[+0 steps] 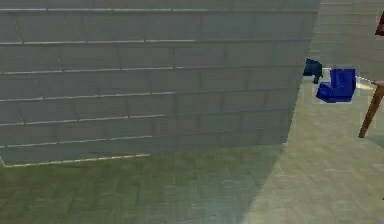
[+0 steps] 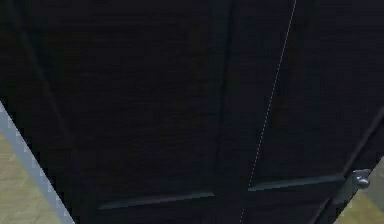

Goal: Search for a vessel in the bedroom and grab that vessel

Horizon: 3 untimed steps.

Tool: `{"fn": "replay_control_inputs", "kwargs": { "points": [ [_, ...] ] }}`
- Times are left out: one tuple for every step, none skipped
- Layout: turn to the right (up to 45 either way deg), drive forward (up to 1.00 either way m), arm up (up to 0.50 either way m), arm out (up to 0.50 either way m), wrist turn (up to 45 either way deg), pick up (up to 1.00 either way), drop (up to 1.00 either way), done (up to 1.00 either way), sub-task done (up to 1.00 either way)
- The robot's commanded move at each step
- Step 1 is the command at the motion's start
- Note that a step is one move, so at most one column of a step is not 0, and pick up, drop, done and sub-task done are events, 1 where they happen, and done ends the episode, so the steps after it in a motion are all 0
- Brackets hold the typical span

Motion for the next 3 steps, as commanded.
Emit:
{"fn": "replay_control_inputs", "kwargs": {
  "points": [
    [0.0, 0.35, 0.00, 0.00, 0.0, 0.00, 0.00, 0.00, 0.00],
    [-36.0, 0.00, 0.00, 0.00, 0.0, 0.00, 0.00, 0.00, 0.00],
    [-3.0, 0.00, 0.00, 0.00, 0.0, 0.00, 0.00, 0.00, 0.00]
  ]
}}
